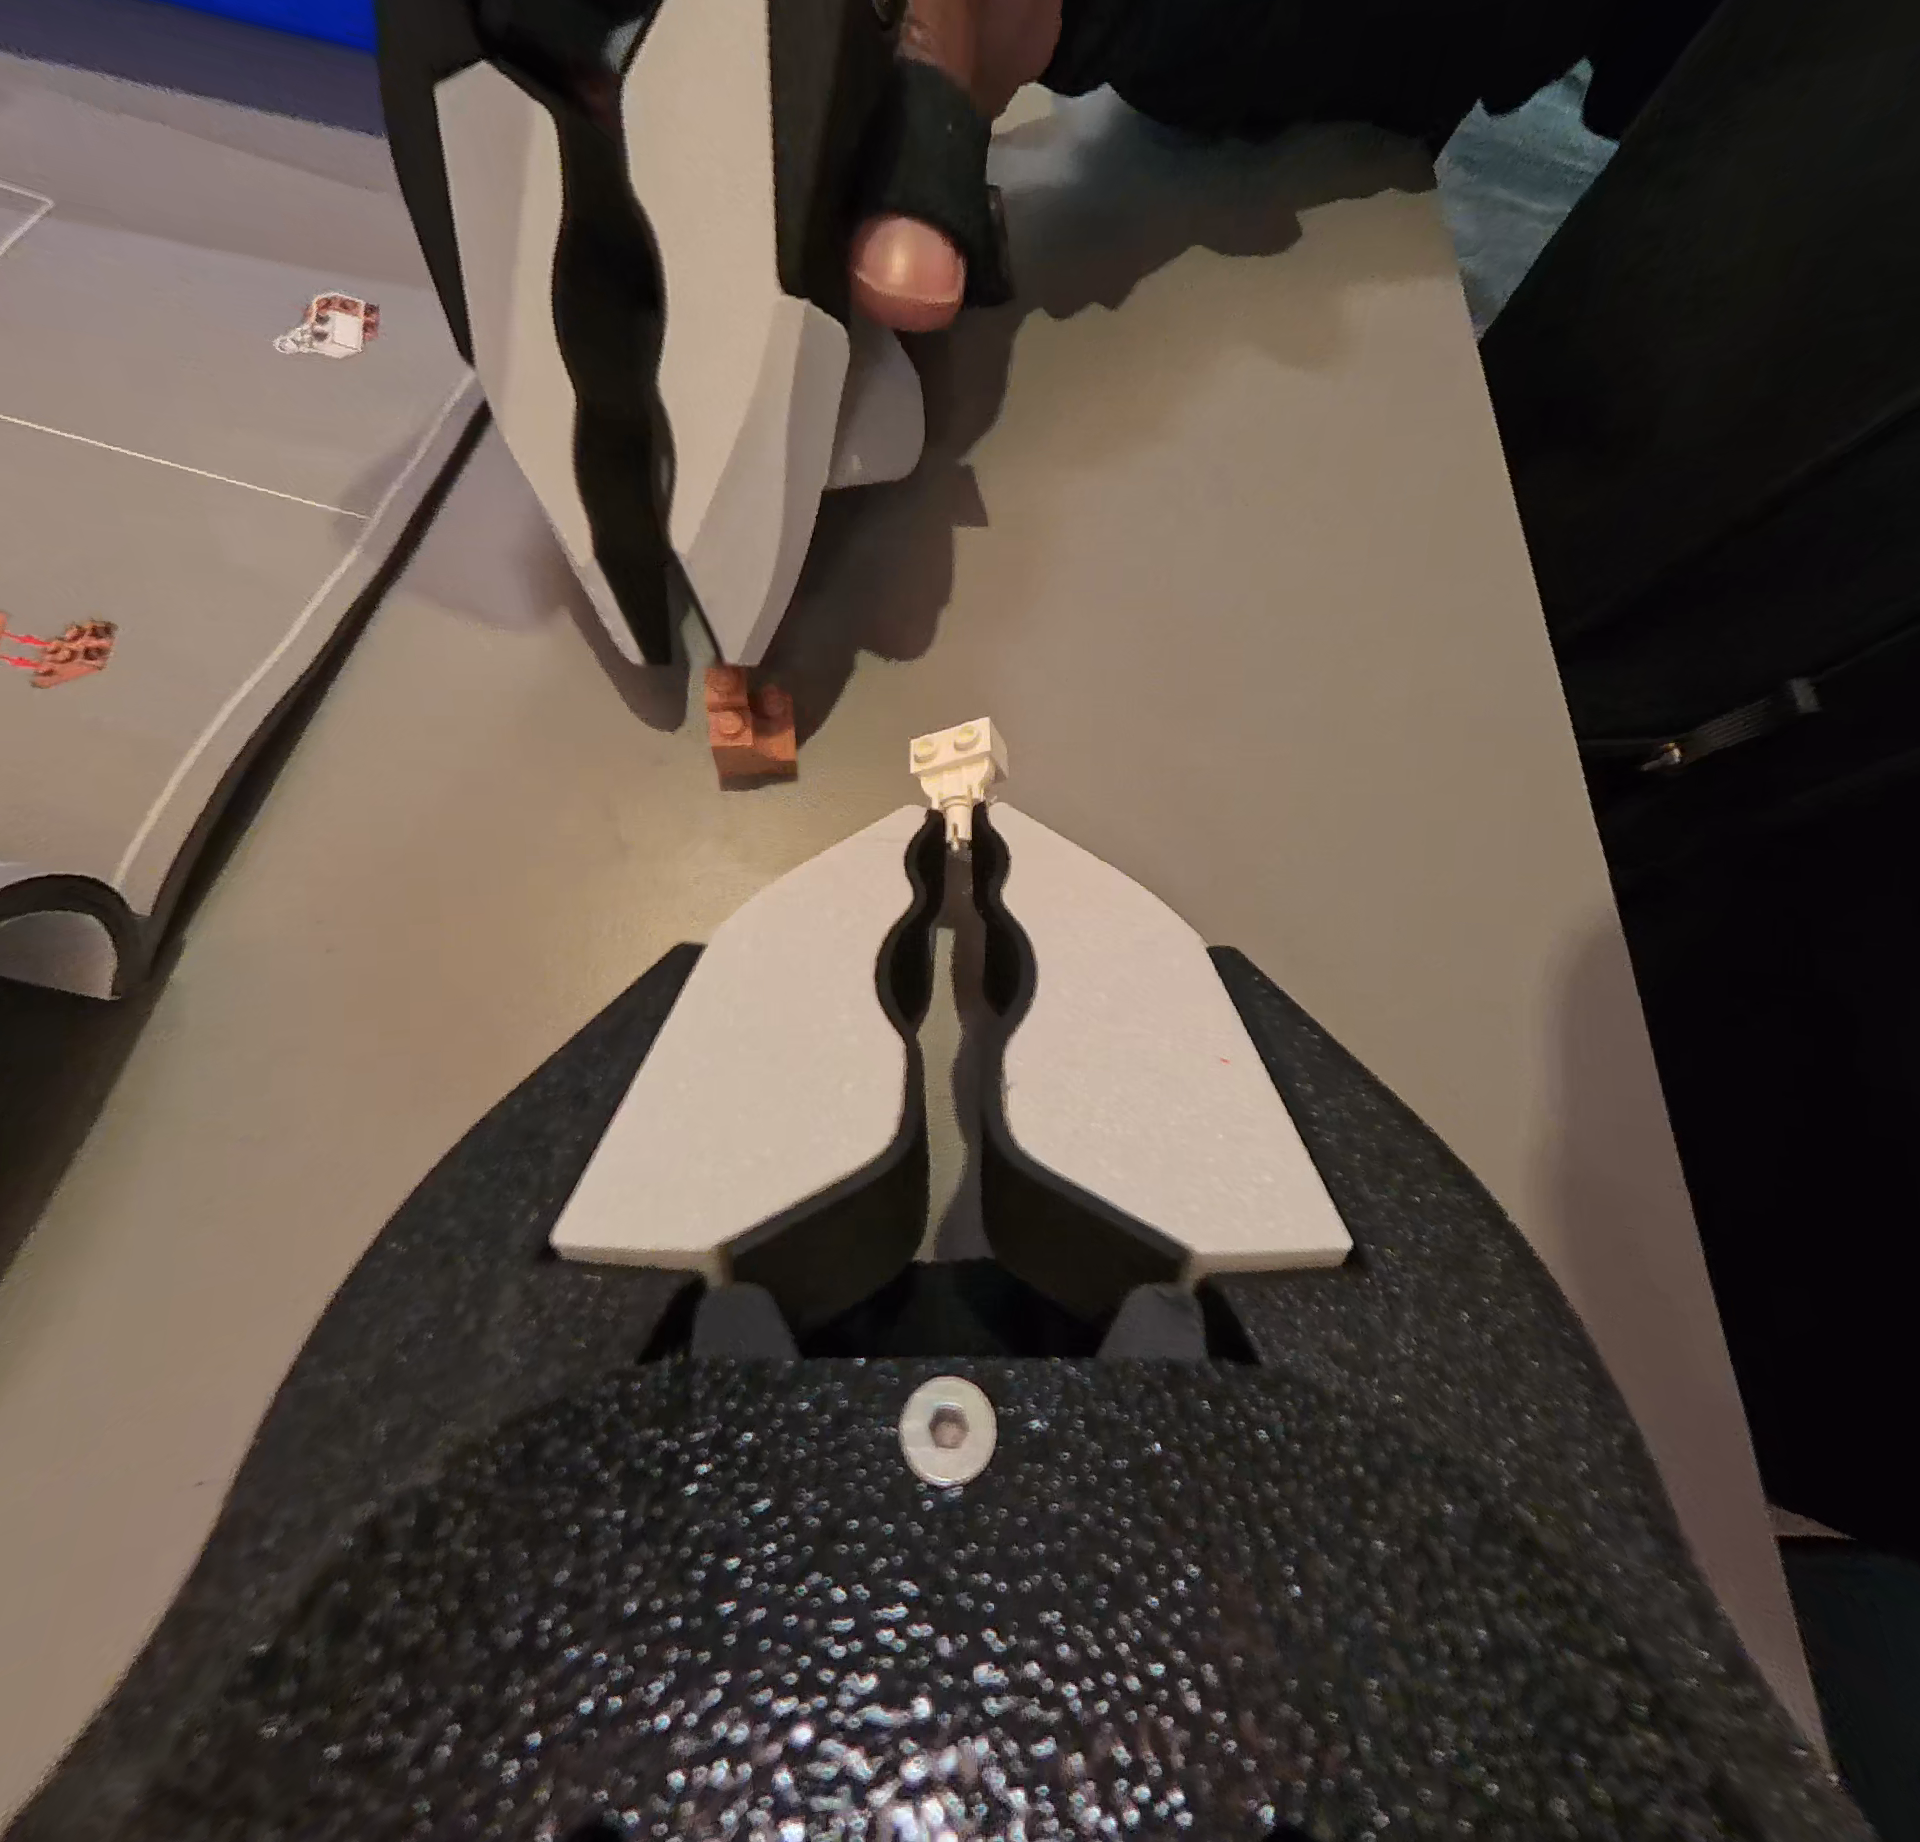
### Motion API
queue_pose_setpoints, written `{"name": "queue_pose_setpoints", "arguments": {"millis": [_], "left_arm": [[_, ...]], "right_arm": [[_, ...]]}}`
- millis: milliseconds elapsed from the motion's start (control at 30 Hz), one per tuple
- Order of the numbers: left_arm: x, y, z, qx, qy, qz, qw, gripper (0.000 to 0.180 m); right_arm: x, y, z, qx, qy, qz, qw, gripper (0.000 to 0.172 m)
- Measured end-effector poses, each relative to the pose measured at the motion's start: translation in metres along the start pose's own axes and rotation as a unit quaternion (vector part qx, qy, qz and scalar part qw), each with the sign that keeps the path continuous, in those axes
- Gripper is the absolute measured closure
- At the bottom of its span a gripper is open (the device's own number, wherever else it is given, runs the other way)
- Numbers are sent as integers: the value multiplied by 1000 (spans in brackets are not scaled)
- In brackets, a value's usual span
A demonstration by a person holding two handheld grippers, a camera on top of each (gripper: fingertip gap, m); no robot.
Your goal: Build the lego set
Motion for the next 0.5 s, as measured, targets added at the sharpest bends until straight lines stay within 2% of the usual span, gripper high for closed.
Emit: {"name": "queue_pose_setpoints", "arguments": {"millis": [133,233,333,400,433,500], "left_arm": [[-4,5,-3,1,-20,-34,999,176],[-5,8,-4,-4,-29,-48,998,176],[-6,8,-5,-5,-34,-49,998,176],[-6,9,-5,-6,-36,-49,998,176],[-6,9,-5,-6,-36,-49,998,176],[-6,8,-5,-5,-37,-46,998,176]], "right_arm": [[-4,0,-7,16,-33,-41,999,152],[-4,6,-13,39,-38,-185,981,158],[4,11,-11,76,-1,-387,919,161],[8,15,-6,84,18,-466,880,160],[8,16,-4,86,22,-466,881,158],[4,16,1,77,12,-422,903,158]]}}
Point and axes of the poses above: each gripper's, where its closed fingertips meet, z out along the fingers, x out of its underside, y = z × x across the jaws, the point moved 4 cm from there along -z, back along the fingers, and after that the axes turned 10 degrees about -y, right-handed, at the moved point
